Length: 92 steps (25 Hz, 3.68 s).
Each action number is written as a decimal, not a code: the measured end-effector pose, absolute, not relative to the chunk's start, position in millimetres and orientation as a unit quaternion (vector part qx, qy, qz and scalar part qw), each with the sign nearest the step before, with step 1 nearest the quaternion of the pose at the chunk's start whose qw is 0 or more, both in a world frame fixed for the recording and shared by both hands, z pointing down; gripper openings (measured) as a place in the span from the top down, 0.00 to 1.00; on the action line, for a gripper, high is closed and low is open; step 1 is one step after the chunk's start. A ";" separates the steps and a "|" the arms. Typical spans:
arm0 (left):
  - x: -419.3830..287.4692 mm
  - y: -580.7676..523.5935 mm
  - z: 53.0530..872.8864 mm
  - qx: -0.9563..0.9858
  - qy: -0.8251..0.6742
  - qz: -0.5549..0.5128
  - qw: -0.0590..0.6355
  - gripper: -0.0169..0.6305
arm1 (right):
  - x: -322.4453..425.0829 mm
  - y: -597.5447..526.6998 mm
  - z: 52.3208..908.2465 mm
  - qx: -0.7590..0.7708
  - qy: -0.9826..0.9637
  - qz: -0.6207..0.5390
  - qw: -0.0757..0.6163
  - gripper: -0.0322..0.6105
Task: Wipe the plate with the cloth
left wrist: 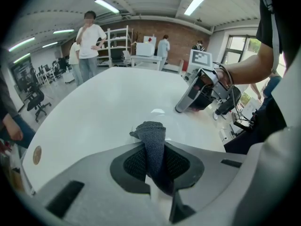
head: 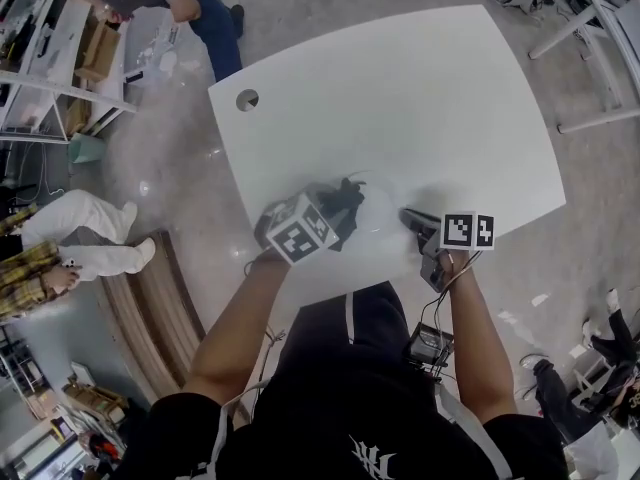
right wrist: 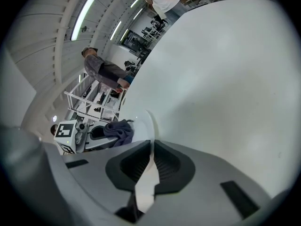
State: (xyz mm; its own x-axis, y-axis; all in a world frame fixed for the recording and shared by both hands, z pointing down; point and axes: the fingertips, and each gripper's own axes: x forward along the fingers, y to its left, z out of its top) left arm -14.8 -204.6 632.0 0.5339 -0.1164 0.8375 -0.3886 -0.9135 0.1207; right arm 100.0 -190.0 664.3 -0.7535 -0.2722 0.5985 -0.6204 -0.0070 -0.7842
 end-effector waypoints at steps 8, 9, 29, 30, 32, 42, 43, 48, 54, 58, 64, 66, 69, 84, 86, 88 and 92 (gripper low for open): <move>-22.4 -160.7 630.8 0.860 -0.137 0.459 0.175 0.89 | 99.7 -191.4 661.8 0.333 -0.689 0.630 0.132 0.92; -18.3 -155.7 630.1 0.862 -0.134 0.456 0.176 0.89 | 99.9 -191.8 662.1 0.334 -0.689 0.630 0.131 0.92; 63.2 -189.1 621.5 0.891 -0.102 0.411 0.165 0.89 | 99.3 -186.7 663.6 0.330 -0.694 0.628 0.126 0.92; 64.5 -194.9 620.6 0.891 -0.105 0.410 0.165 0.89 | 99.2 -186.4 663.5 0.328 -0.695 0.628 0.127 0.92; 64.0 -207.4 620.3 0.891 -0.111 0.409 0.165 0.89 | 98.2 -187.0 663.3 0.326 -0.696 0.627 0.128 0.92; 15.0 -240.7 626.0 0.873 -0.164 0.423 0.177 0.89 | 101.2 -186.9 664.4 0.324 -0.695 0.629 0.127 0.92; 7.8 -239.6 626.0 0.871 -0.169 0.425 0.179 0.89 | 101.0 -187.1 664.2 0.324 -0.695 0.629 0.127 0.92; -16.1 -221.0 627.6 0.862 -0.175 0.437 0.187 0.89 | 100.9 -188.7 664.0 0.328 -0.694 0.629 0.126 0.92; -17.1 -178.1 627.7 0.862 -0.157 0.439 0.199 0.89 | 99.4 -190.3 663.8 0.331 -0.694 0.626 0.126 0.92; 2.1 -154.1 625.6 0.869 -0.141 0.426 0.211 0.89 | 98.9 -190.4 662.9 0.332 -0.694 0.626 0.126 0.92; 43.3 -144.0 623.8 0.881 -0.109 0.409 0.212 0.89 | 97.3 -191.7 663.0 0.333 -0.696 0.624 0.124 0.92; 53.9 -147.2 623.4 0.884 -0.103 0.405 0.210 0.89 | 97.2 -191.1 662.9 0.332 -0.696 0.625 0.124 0.92; 64.1 -158.3 621.2 0.887 -0.101 0.401 0.203 0.89 | 97.5 -190.0 662.7 0.331 -0.696 0.625 0.125 0.92; 27.1 -223.2 624.9 0.874 -0.175 0.405 0.203 0.89 | 100.9 -187.1 663.4 0.330 -0.699 0.622 0.124 0.92; 16.3 -219.7 625.2 0.870 -0.186 0.406 0.207 0.89 | 102.4 -185.9 663.0 0.331 -0.700 0.621 0.124 0.92; 7.4 -213.5 625.5 0.867 -0.193 0.407 0.212 0.89 | 104.0 -185.0 663.7 0.331 -0.700 0.621 0.125 0.92; -5.0 -198.5 624.1 0.863 -0.202 0.405 0.224 0.89 | 103.7 -186.2 662.6 0.334 -0.701 0.618 0.125 0.92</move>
State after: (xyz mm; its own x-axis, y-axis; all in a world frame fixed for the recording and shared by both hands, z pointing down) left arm -5.0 -198.5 624.1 0.5904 -0.1667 0.7897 -0.5293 -0.8187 0.2229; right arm 103.7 -186.2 662.6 -0.7460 -0.3126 0.5880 -0.6226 0.0140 -0.7824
